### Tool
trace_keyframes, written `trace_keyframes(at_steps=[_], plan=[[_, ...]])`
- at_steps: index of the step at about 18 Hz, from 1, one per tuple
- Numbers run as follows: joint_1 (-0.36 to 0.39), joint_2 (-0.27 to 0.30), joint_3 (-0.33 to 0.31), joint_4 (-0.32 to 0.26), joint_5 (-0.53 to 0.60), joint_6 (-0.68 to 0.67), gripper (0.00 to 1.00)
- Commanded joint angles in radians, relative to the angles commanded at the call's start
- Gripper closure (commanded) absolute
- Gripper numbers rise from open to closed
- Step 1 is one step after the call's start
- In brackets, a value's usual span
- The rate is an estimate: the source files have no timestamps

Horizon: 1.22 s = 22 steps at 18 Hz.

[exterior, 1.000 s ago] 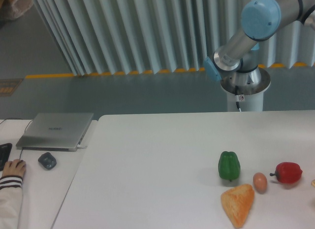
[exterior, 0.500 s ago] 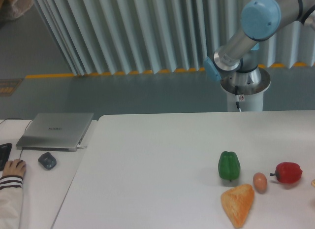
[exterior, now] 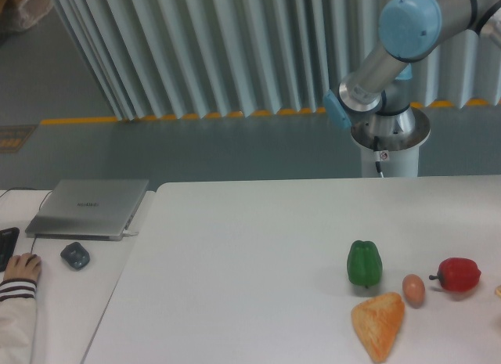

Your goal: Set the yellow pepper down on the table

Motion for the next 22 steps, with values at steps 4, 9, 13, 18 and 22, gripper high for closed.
trace_keyframes(at_steps=[4, 9, 13, 18, 22], plan=[[-0.029, 0.046, 0.0, -0.089, -0.018, -0.083, 0.49], [-0.049, 0.149, 0.0, -0.297, -0.263, -0.258, 0.49], [-0.089, 0.195, -0.002, -0.38, -0.304, -0.328, 0.49], [-0.12, 0.235, -0.002, -0.451, -0.489, -0.477, 0.49], [-0.187, 0.252, -0.003, -0.46, -0.5, -0.613, 0.49]])
